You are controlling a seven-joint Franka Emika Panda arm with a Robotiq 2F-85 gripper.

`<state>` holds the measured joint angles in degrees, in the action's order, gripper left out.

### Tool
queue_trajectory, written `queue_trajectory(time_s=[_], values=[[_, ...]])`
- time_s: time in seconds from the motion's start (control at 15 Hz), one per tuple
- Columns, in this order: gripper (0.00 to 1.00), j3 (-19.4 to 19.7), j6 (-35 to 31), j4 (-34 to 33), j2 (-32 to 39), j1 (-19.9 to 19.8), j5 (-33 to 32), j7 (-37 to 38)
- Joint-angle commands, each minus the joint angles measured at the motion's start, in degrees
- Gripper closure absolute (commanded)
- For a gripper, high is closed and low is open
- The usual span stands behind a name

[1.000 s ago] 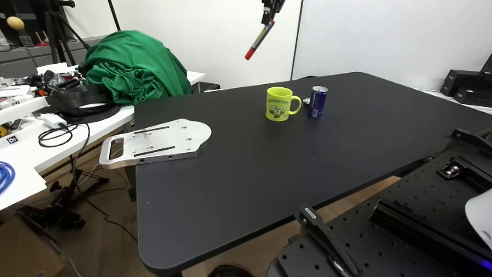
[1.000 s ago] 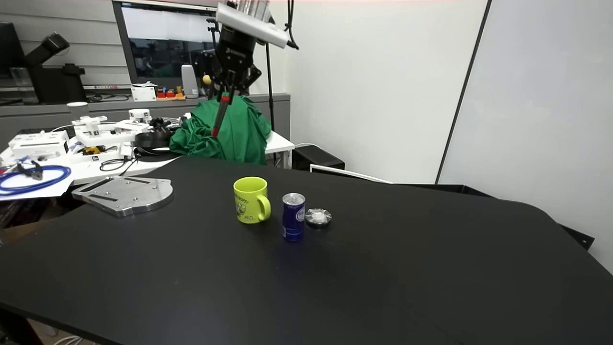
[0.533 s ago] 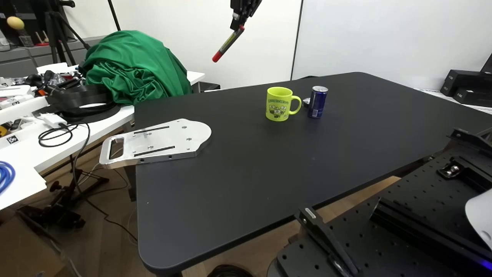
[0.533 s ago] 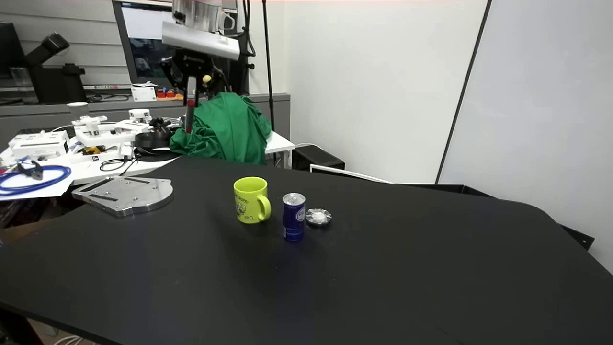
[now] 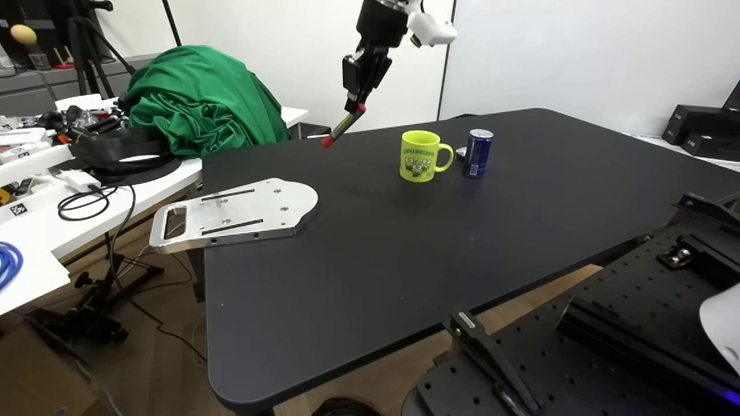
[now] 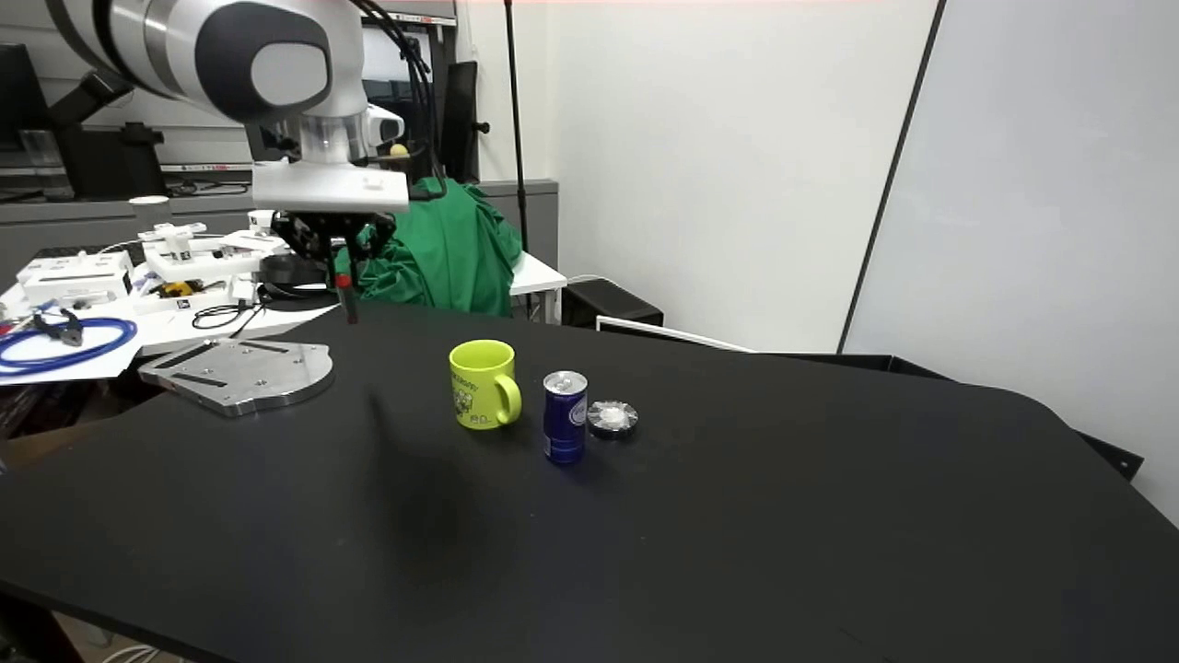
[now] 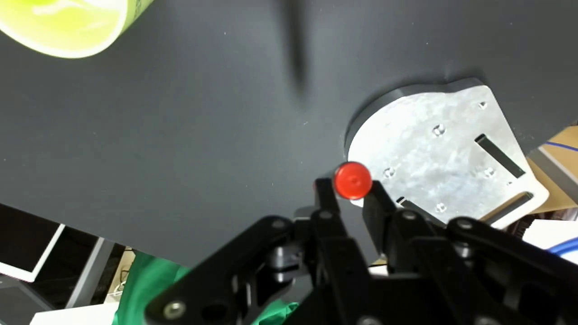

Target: Pick up the marker from the cup and place it on the table

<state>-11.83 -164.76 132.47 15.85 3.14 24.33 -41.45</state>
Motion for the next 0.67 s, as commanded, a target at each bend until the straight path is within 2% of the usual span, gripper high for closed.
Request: queue_trajectory(time_s=[0.0,0.13,0.33,0.6], values=[[0.95,-1.3,-8.1,3.5,3.7,-0.9,-4.7,5.9],[0.95,-0.4,-11.6,4.8,6.4,-0.4,-9.4,9.9],[0.95,3.6,-14.3,6.1,10.2,1.9,-18.1,18.1],[0.95,8.8,-12.0,6.1,14.2,5.0,-25.4,24.8]])
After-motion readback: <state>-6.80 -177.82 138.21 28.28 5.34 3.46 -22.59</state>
